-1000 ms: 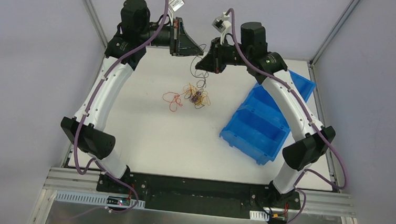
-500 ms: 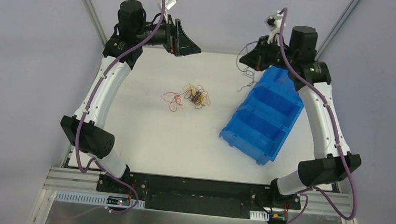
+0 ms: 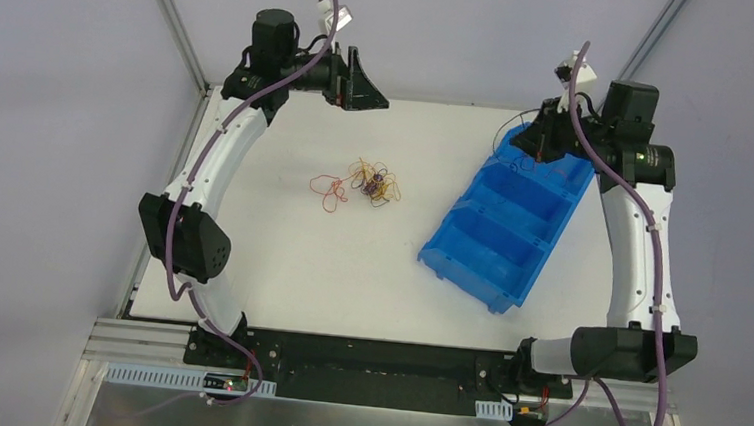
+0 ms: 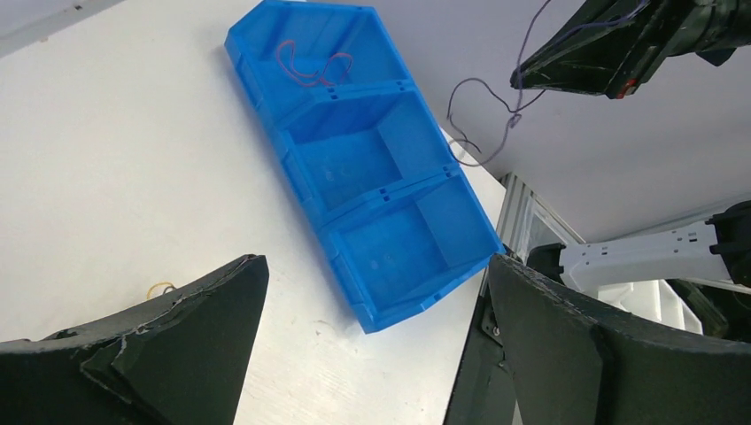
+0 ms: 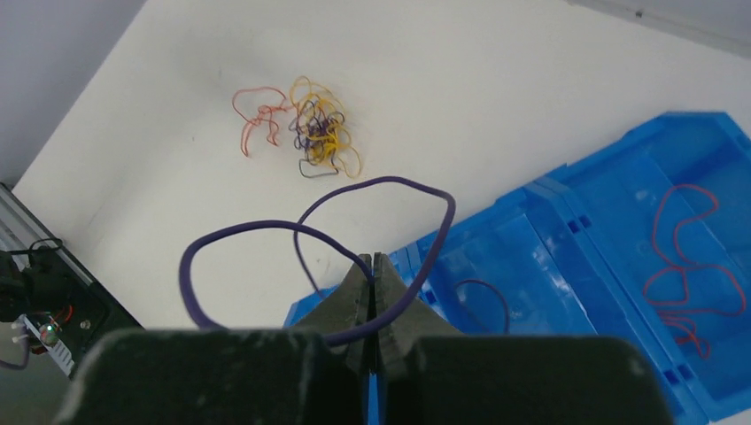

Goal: Untangle the cables

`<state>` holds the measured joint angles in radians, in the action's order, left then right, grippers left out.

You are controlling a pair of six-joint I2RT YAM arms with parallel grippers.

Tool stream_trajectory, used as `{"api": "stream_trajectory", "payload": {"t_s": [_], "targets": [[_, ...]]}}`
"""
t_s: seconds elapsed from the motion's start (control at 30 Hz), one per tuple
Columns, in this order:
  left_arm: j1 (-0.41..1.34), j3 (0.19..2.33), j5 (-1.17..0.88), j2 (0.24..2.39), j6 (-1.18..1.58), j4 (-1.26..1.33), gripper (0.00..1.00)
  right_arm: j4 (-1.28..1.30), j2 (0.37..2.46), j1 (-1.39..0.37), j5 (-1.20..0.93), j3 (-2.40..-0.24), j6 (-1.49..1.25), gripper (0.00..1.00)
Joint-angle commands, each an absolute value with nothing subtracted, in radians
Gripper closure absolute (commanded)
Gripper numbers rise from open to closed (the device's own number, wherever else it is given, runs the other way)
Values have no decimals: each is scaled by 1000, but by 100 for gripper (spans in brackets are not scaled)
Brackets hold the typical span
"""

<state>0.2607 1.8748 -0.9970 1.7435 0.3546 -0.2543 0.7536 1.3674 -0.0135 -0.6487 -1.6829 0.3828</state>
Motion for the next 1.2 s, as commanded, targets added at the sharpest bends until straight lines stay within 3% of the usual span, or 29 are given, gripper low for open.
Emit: {"api": "stream_trajectory", "payload": {"t_s": [0.0,0.27,0.3,0.37,0.43,0.5,0.7,0.97,1.17], "targets": [[261,1853,-1044,1736,325,-238,1,819,1372,28,-667,-1635,503,100],[261,1785,-1004,1720,246,-268,1,839,1411,117,-607,-1457,636,99],[261,1781,-994,1718,233,-281,1,846,1419,123,-582,-1453,646,93],[261,1774,-971,1715,206,-305,1,850,1437,129,-526,-1457,640,72],[261,1762,-948,1718,182,-331,1,849,1444,133,-506,-1474,623,41],[261,1753,-915,1733,164,-359,1,844,1442,133,-518,-1494,596,31],[275,1736,-842,1811,108,-411,5,834,1467,109,-602,-1570,485,27],[311,1804,-826,2013,40,-468,46,747,1599,-50,-689,-1588,315,31],[290,1791,-802,2079,27,-495,43,607,1809,-200,-691,-1701,133,37]]}}
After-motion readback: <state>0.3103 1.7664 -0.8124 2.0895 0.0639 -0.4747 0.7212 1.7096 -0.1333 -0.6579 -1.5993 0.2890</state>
